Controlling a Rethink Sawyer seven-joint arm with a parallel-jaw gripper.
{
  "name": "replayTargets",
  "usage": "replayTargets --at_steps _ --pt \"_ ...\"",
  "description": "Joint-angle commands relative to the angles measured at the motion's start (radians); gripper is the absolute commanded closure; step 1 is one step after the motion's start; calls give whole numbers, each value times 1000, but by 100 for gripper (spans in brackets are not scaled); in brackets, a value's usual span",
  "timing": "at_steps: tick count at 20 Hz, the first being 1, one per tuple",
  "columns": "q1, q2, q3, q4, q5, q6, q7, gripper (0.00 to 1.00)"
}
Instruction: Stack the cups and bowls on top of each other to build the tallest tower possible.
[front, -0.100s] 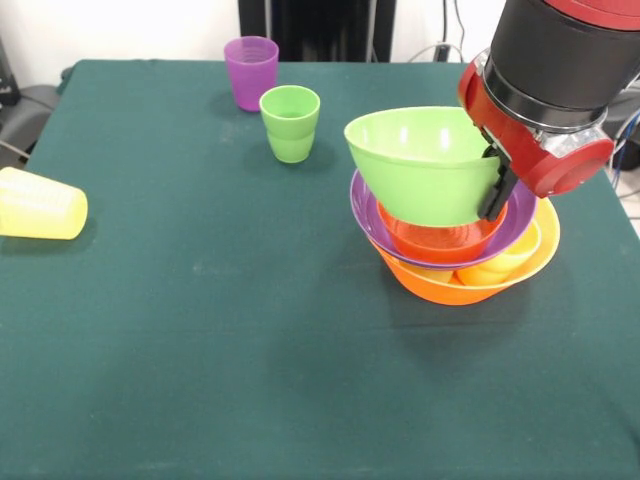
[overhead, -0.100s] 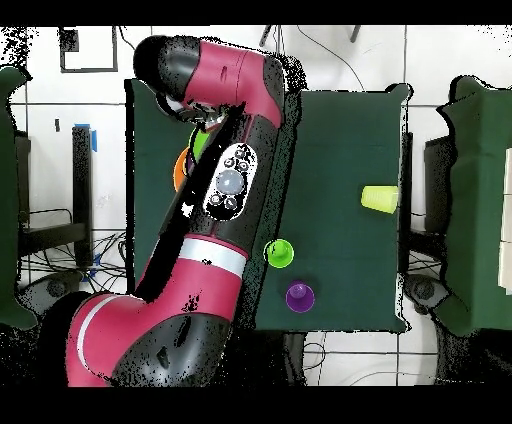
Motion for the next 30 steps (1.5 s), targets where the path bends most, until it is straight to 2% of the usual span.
replayTargets --at_steps 1,7,8,23,28,30 --pt "5 -3 58 62 -3 43 231 100" --pt "4 -2 56 62 -5 28 228 100" --pt "4 -2 55 63 -6 25 228 0" --pt "10 -13 46 67 -3 44 244 0" --pt "23 -87 43 117 -8 89 212 0" --pt "28 -119 41 134 -11 78 200 0"
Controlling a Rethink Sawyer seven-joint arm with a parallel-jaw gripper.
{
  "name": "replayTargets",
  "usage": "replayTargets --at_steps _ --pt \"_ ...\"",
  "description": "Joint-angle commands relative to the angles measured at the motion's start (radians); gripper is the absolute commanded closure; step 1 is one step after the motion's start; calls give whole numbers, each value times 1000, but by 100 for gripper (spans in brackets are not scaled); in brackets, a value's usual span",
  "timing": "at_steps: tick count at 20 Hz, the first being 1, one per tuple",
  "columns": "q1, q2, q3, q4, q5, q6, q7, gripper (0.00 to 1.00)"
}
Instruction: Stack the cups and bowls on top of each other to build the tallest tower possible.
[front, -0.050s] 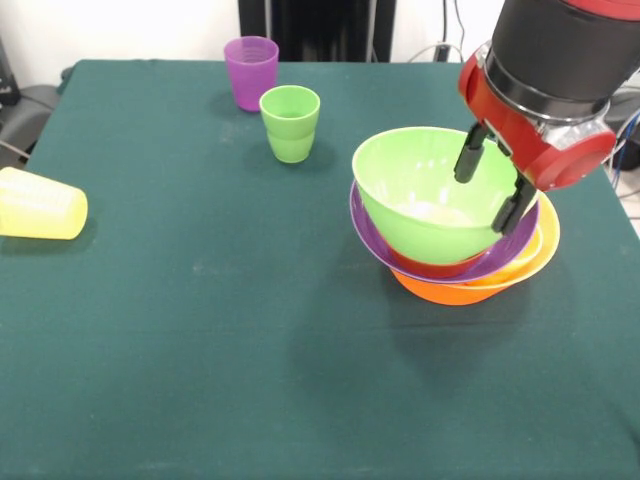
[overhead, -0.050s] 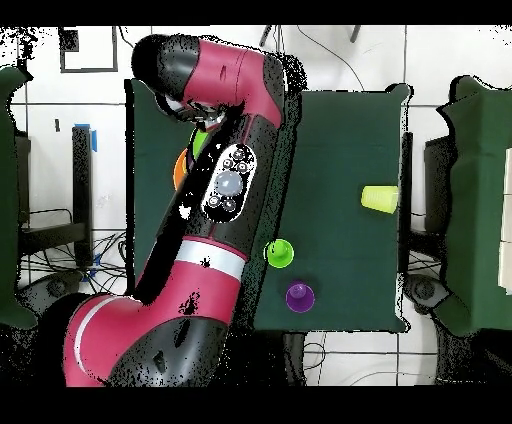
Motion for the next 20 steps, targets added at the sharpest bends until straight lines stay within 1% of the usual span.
replayTargets --at_steps 1,5,8,11,15,20 --pt "25 -117 48 129 -12 67 196 0" --pt "19 -156 59 135 -7 27 171 0" --pt "7 -180 57 115 -12 63 146 0" --pt "2 -216 51 123 -30 102 112 0" --pt "-5 -259 56 186 -57 77 55 0" --pt "-19 -301 74 288 -90 3 -22 0"
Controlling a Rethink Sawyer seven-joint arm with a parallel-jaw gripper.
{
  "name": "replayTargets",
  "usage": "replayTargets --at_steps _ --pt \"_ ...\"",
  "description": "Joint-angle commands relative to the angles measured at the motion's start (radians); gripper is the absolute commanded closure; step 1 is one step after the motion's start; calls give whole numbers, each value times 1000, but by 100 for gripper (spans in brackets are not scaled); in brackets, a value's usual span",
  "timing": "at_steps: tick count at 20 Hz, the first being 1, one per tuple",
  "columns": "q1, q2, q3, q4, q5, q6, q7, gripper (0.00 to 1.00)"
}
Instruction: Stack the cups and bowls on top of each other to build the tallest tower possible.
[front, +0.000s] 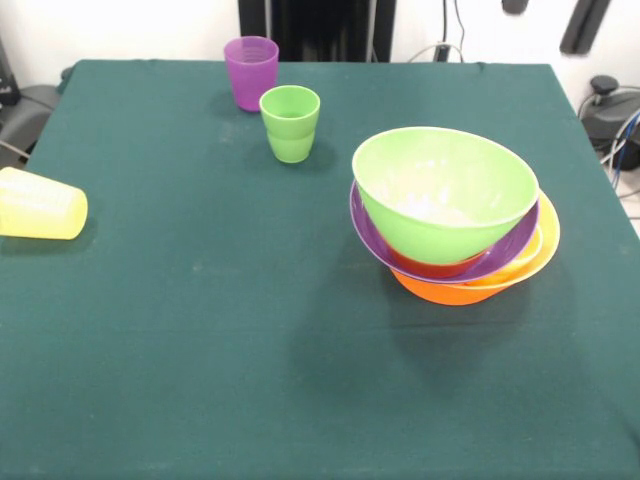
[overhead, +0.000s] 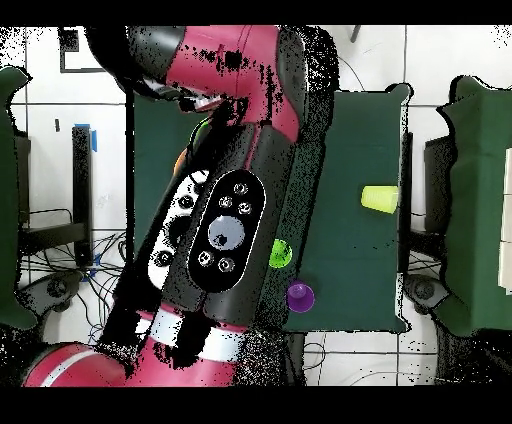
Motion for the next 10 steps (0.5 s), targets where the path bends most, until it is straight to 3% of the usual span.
replayTargets --at_steps 1,10 --pt "-32 -65 83 223 -93 -8 -37 0" --pt "-75 -126 131 359 -134 -105 -150 0"
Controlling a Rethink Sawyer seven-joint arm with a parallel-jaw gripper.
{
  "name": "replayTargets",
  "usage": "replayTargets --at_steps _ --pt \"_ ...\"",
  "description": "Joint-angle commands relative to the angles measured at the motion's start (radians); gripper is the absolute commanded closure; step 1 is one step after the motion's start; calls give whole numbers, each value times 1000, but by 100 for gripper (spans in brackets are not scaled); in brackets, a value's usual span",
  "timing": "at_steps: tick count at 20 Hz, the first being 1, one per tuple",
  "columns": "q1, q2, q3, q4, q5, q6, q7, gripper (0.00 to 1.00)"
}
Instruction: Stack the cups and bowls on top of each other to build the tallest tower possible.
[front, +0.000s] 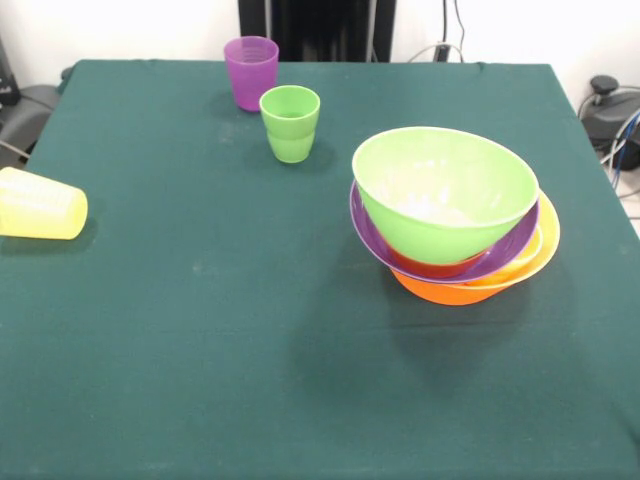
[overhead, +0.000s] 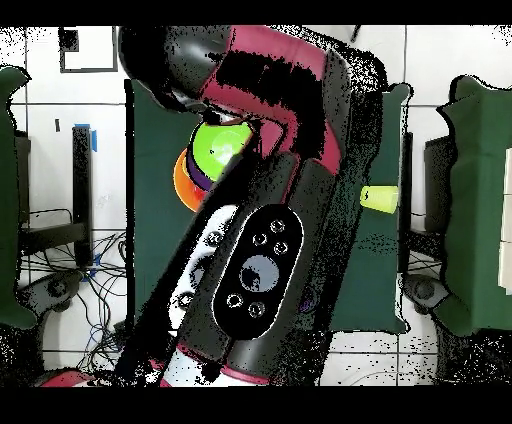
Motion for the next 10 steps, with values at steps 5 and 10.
replayTargets --at_steps 5,10 --pt "-85 -54 163 284 -134 -164 -210 0" --pt "-125 -80 214 351 -169 -234 -259 0"
